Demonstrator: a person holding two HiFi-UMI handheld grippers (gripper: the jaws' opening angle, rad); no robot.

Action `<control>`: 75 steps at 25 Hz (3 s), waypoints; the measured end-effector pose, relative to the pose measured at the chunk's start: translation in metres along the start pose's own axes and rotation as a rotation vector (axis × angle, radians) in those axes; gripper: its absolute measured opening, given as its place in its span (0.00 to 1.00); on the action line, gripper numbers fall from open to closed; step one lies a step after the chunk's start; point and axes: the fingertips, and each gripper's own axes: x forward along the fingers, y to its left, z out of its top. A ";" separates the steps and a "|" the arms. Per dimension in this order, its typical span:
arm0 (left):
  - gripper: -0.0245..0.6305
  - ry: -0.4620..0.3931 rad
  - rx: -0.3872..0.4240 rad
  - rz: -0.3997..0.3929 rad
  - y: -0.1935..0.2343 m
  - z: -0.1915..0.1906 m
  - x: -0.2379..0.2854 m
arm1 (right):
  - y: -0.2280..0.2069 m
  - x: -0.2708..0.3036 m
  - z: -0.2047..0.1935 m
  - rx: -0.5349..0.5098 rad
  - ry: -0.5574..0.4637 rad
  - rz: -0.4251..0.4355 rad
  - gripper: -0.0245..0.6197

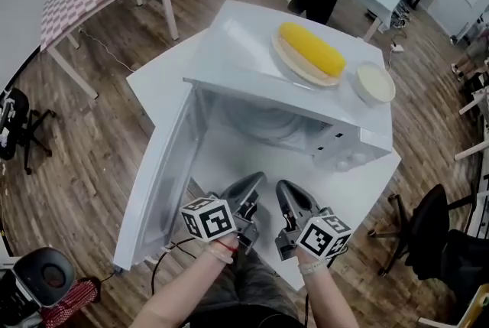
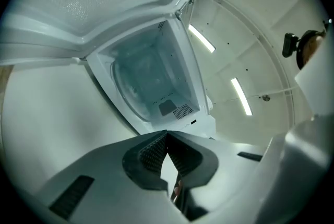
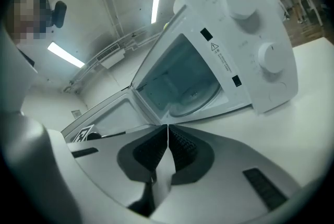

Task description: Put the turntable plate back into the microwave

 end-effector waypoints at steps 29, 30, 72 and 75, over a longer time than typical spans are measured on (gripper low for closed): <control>0.06 0.138 0.065 -0.063 -0.071 -0.030 -0.023 | 0.055 -0.054 -0.004 -0.074 0.002 0.066 0.07; 0.06 0.139 0.071 -0.064 -0.072 -0.029 -0.025 | 0.056 -0.054 -0.004 -0.081 0.003 0.066 0.07; 0.06 0.199 0.226 0.103 -0.028 -0.024 -0.060 | 0.069 -0.032 -0.027 -0.121 0.055 0.132 0.07; 0.06 0.211 0.230 0.110 -0.026 -0.028 -0.063 | 0.070 -0.032 -0.031 -0.115 0.060 0.140 0.07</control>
